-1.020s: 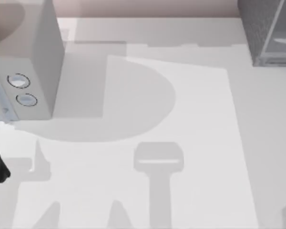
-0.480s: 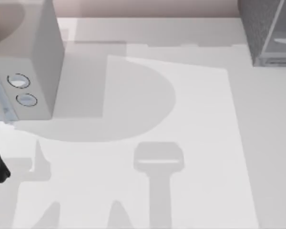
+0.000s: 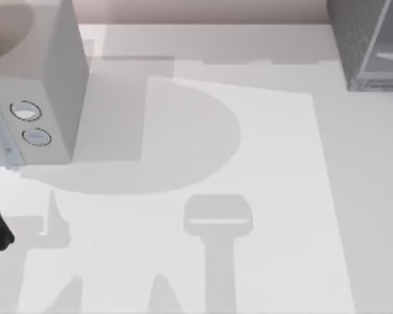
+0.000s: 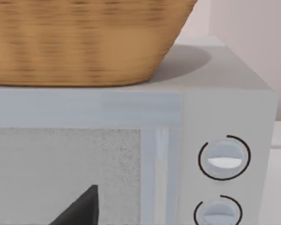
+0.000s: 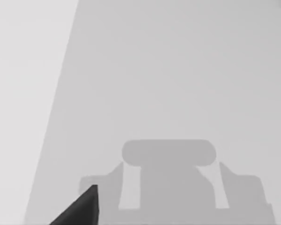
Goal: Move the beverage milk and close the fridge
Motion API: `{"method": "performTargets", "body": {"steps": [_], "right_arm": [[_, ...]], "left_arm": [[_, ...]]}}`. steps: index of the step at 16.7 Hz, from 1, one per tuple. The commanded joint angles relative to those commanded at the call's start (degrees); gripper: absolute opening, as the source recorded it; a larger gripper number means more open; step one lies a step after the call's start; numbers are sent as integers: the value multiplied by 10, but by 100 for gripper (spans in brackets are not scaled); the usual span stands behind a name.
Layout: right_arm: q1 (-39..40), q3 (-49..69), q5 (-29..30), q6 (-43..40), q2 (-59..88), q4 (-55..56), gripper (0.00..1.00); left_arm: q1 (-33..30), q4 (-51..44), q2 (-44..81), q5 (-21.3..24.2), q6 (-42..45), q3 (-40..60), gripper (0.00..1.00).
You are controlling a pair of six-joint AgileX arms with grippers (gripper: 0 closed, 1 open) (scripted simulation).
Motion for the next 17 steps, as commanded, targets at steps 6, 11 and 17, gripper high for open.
{"method": "performTargets", "body": {"steps": [6, 11, 17], "right_arm": [[-235, 107, -151, -266, 224, 23, 100], [-500, 206, -302, -597, 504, 32, 100], [-786, 298, -441, -945, 850, 15, 100]], "left_arm": [[0, 0, 0, 0, 0, 0, 100], [0, 0, 0, 0, 0, 0, 100], [0, 0, 0, 0, 0, 0, 100]]}}
